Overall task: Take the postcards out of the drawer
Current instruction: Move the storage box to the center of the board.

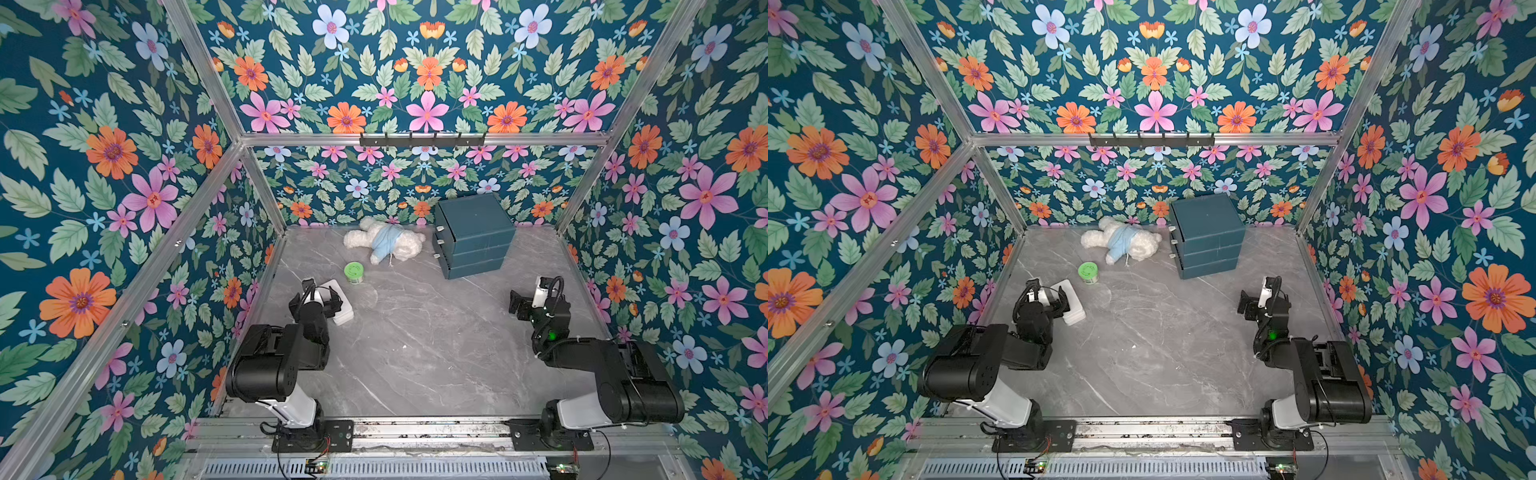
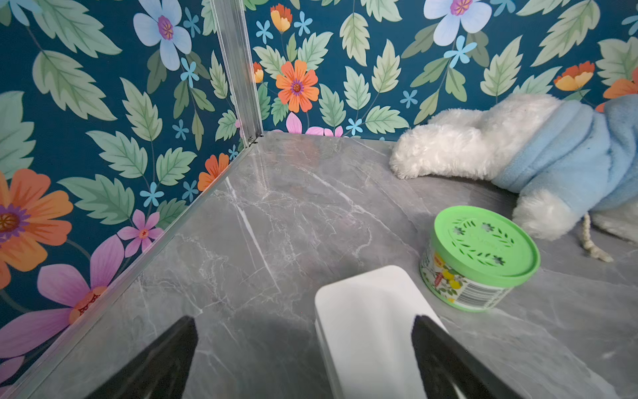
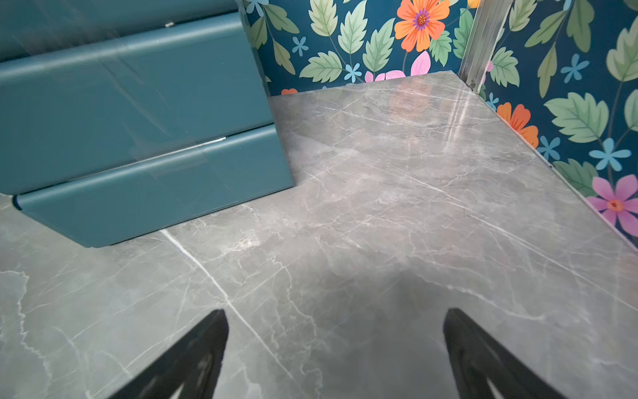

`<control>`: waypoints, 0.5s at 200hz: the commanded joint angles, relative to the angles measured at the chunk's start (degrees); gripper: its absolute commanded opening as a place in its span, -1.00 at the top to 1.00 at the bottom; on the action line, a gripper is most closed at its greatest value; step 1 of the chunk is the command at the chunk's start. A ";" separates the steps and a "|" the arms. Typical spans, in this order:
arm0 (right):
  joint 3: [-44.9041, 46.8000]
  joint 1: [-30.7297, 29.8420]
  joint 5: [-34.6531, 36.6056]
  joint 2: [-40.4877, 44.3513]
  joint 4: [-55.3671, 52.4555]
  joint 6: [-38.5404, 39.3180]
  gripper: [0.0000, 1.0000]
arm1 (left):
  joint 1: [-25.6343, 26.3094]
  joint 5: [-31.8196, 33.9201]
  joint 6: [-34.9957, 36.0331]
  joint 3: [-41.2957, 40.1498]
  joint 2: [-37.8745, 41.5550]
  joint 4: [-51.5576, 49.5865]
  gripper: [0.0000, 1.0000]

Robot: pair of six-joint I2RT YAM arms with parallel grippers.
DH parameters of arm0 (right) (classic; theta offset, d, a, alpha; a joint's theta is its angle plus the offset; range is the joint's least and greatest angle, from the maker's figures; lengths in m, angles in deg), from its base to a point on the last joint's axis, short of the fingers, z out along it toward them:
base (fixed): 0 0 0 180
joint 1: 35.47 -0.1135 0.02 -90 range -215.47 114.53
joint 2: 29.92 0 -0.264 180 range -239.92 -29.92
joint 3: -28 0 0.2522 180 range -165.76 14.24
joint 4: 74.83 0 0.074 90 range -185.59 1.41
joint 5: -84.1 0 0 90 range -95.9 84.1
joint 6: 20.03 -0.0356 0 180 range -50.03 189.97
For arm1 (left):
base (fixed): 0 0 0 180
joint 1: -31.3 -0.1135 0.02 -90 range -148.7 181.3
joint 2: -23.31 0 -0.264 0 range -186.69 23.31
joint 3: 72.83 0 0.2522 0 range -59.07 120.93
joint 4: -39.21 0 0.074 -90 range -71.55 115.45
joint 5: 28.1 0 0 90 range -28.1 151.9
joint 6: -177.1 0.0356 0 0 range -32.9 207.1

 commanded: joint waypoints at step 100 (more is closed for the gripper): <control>-0.39 -0.12 -0.54 0.12 0.72 0.62 -0.99 | -0.28 -0.81 -0.24 0.34 0.14 0.94 -1.00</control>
